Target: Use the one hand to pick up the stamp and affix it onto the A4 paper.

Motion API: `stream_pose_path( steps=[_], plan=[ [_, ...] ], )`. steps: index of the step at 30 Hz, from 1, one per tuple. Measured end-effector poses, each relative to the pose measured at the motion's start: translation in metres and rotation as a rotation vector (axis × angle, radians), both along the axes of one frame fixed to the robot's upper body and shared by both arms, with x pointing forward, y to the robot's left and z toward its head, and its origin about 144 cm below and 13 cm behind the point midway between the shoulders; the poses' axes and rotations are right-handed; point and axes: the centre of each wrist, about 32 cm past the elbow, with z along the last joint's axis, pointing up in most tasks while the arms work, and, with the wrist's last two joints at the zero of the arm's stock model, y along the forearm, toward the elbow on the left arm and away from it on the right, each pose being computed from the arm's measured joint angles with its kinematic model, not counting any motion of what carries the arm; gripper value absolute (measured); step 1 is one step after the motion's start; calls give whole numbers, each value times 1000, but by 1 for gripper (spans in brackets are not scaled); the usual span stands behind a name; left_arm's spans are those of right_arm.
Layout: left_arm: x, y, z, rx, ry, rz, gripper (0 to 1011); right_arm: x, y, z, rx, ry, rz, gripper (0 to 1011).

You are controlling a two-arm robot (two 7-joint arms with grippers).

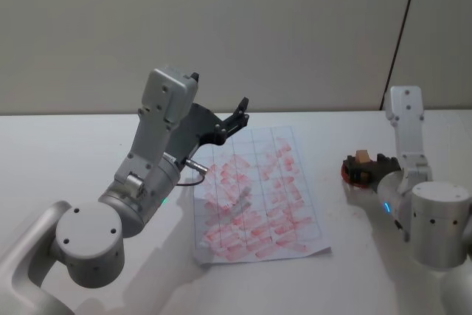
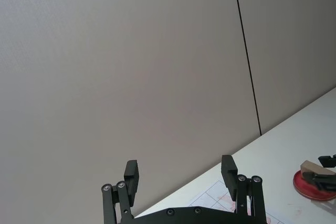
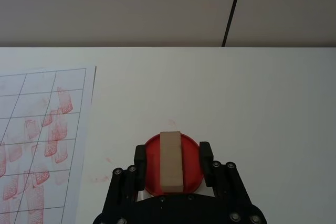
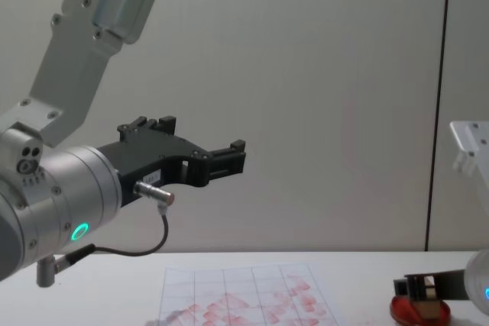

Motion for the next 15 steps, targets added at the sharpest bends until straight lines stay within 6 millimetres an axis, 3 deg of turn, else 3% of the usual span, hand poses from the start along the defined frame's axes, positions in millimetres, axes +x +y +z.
stream_pose_path(
  steps=[8, 15],
  plan=[
    [0, 0, 0, 0, 0, 0, 1001, 1, -1, 0, 7, -40, 6, 805],
    [0, 0, 0, 0, 0, 0, 1001, -4, -3, 5, 6, -119, 5, 983]
  ],
)
